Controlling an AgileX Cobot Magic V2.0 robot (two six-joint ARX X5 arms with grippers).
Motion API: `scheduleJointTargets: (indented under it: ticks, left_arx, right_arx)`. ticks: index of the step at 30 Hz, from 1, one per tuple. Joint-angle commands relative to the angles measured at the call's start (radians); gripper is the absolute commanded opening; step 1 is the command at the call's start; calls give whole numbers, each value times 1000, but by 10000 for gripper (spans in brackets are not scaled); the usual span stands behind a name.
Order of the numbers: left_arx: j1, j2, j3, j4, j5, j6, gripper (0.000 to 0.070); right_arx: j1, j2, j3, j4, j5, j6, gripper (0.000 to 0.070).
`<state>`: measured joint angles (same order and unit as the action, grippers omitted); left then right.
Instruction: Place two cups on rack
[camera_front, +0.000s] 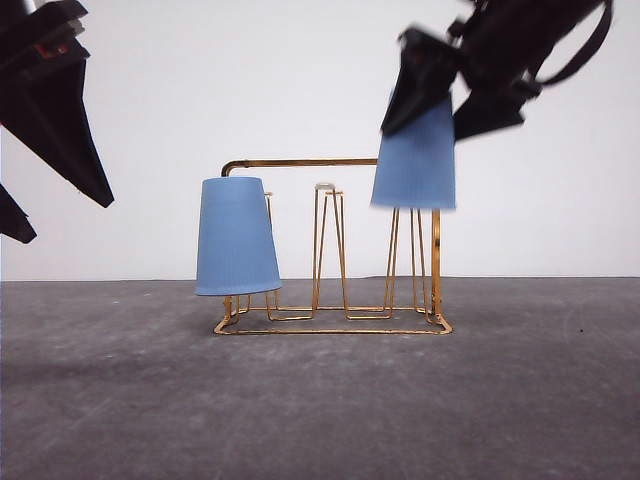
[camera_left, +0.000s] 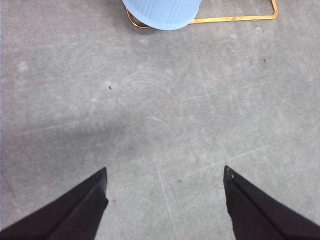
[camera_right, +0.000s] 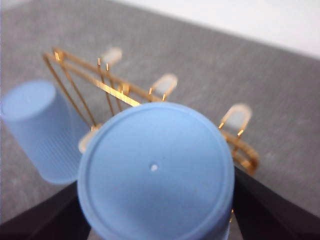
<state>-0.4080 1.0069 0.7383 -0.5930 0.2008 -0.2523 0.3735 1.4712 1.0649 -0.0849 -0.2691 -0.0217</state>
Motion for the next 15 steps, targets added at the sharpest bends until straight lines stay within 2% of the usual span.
scheduleJointTargets:
  ticks: [1,7,12,15]
  left_arx:
    - [-3,5,5,11,-2,0,426]
    - [-3,5,5,11,-2,0,426]
    - [-3,5,5,11,-2,0,427]
    - [-3,5,5,11,-2,0,428]
  right_arx:
    - [9,40,11,10,-2,-10,387]
    - [10,132,11,15,-3,-14,398]
    - [10,157,11,-2,-3,-13,592]
    - [10,146,11,-15,-3,3,643]
